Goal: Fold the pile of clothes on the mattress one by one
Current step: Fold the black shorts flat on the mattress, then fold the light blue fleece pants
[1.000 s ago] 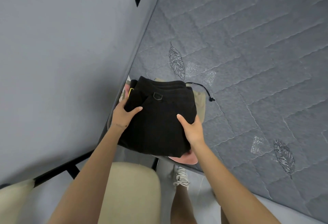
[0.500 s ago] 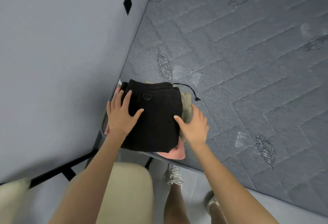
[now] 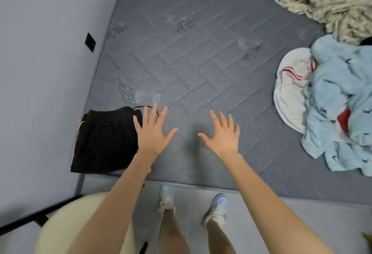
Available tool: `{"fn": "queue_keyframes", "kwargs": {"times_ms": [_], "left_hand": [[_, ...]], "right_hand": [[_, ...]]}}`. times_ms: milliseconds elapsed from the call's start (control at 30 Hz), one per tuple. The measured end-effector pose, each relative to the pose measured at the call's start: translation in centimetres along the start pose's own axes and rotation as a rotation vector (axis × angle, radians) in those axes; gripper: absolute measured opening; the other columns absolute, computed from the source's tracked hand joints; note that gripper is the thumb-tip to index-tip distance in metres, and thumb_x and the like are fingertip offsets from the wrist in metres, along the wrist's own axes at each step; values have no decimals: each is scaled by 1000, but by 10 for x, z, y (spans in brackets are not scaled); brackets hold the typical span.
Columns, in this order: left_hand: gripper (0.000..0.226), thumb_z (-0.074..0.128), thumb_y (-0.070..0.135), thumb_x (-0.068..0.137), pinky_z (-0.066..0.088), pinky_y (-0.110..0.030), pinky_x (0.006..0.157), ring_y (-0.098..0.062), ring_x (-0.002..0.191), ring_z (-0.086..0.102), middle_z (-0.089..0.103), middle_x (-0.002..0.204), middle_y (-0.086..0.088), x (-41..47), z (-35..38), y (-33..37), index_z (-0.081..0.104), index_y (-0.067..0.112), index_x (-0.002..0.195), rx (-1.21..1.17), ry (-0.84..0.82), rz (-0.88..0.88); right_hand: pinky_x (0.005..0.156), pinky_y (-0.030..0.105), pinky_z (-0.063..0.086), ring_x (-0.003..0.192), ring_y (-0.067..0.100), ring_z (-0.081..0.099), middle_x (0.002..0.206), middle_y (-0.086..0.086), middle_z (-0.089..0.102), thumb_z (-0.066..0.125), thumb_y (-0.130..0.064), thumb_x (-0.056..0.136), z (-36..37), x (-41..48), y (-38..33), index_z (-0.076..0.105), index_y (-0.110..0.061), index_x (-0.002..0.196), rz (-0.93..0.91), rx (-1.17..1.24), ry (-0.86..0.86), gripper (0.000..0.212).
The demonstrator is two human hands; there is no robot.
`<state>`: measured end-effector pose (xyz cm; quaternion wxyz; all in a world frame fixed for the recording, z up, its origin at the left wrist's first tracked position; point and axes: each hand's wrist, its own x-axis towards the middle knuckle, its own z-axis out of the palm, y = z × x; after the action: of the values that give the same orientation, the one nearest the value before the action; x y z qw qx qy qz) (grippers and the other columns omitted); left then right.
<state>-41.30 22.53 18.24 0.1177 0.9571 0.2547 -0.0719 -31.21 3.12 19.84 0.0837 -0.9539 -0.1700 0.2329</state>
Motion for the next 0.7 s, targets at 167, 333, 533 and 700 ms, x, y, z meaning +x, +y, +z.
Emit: {"fn": "queue_keyframes", "kwargs": {"times_ms": [167, 333, 533, 700], "left_hand": [[79, 42, 69, 87, -5, -57, 116, -25, 148, -6, 0, 162, 1, -18, -12, 109, 11, 37, 152, -12, -17, 33], [81, 35, 74, 85, -9, -58, 113, -24, 148, -11, -4, 162, 2, -16, -21, 198, 5, 39, 152, 29, -49, 132], [82, 37, 73, 85, -5, -60, 113, -22, 148, -11, -6, 161, 4, 11, -35, 284, 2, 39, 151, 52, -86, 248], [81, 36, 73, 86, -7, -59, 113, -22, 148, -13, -7, 161, 4, 44, -45, 340, 1, 40, 151, 69, -104, 379]], "right_hand": [[118, 53, 4, 149, 29, -8, 163, 0, -1, 47, -63, 89, -69, -34, 100, -2, -35, 153, 40, -29, 25, 85], [118, 54, 6, 149, 29, -6, 163, 1, 1, 46, -63, 90, -115, -53, 177, -1, -35, 153, 120, 0, 53, 84], [117, 53, 7, 149, 28, -3, 162, 0, 4, 47, -63, 89, -146, -57, 235, 4, -34, 153, 234, 54, 122, 83], [117, 53, 5, 149, 28, -6, 163, -1, 0, 47, -64, 89, -171, -46, 277, 2, -35, 153, 359, 140, 166, 83]]}}
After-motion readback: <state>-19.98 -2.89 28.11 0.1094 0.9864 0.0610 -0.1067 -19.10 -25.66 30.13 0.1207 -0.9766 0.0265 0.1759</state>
